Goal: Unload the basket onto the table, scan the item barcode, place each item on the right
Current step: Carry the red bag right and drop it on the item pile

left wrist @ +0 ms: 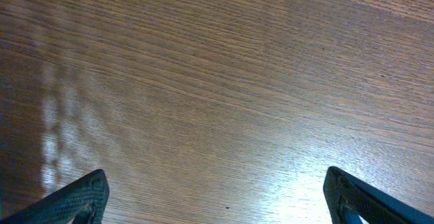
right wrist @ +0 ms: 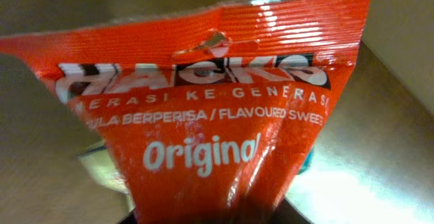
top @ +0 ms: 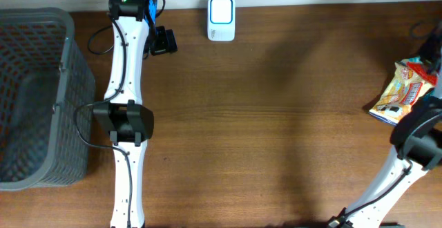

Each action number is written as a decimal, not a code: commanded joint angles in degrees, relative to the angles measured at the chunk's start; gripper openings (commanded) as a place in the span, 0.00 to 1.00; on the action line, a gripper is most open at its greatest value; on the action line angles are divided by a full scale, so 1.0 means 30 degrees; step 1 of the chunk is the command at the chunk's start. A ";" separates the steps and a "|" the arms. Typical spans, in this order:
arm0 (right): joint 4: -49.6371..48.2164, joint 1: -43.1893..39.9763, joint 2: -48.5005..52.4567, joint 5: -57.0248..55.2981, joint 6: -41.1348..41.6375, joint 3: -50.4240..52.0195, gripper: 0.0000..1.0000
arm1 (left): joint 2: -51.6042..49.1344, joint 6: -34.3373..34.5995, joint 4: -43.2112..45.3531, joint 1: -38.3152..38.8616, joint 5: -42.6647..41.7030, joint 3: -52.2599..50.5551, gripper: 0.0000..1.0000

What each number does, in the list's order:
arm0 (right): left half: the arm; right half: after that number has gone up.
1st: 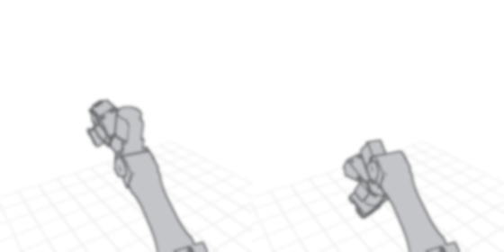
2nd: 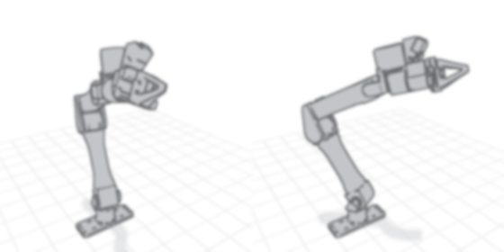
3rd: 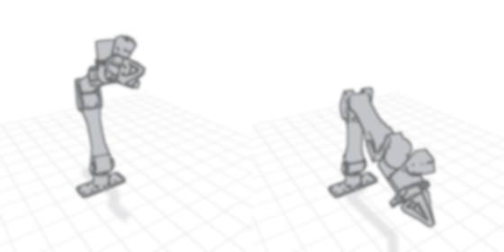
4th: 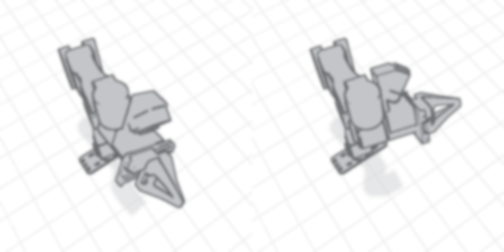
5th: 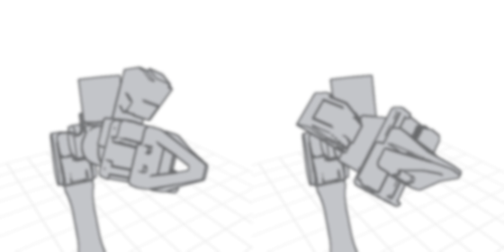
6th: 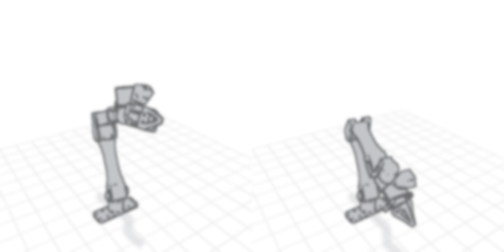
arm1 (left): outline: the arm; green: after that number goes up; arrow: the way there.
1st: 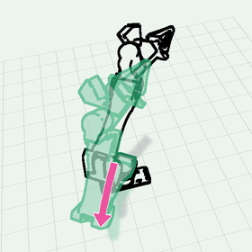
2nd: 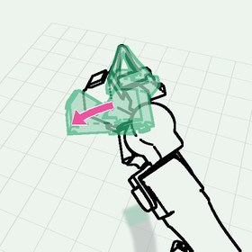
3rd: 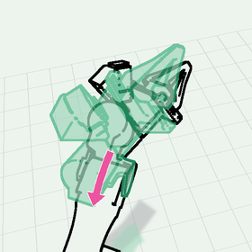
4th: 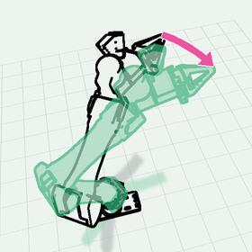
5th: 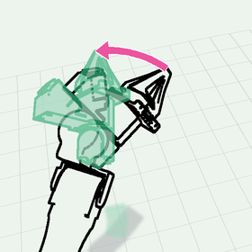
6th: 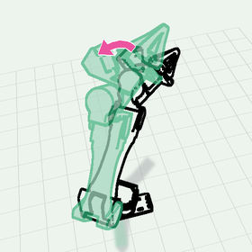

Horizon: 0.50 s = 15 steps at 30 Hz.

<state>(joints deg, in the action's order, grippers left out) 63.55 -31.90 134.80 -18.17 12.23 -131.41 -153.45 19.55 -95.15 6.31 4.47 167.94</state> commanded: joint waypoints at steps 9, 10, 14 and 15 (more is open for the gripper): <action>0.3053 -0.1982 -0.1902 0.0954 0.0284 0.0087 0.53 | 0.0444 0.0189 -0.0029 -0.0029 -0.0073 0.0015 0.99; 0.3126 -0.1982 -0.3206 0.2164 0.0780 0.0087 0.53 | 0.0444 0.0189 -0.0029 -0.0029 -0.0073 0.0015 0.99; 0.4262 -0.1982 -0.8182 0.6433 0.0831 0.0087 0.99 | 0.0444 0.0189 -0.0029 -0.0029 -0.0073 0.0015 0.99; 0.5253 -0.1865 -0.9814 0.6936 0.0831 0.0087 0.98 | 0.0444 0.0189 -0.0029 -0.0036 -0.0073 0.0015 0.99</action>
<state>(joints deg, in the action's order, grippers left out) 75.85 -37.93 116.53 -4.67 13.85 -130.41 -153.45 19.55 -95.15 6.31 4.47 167.94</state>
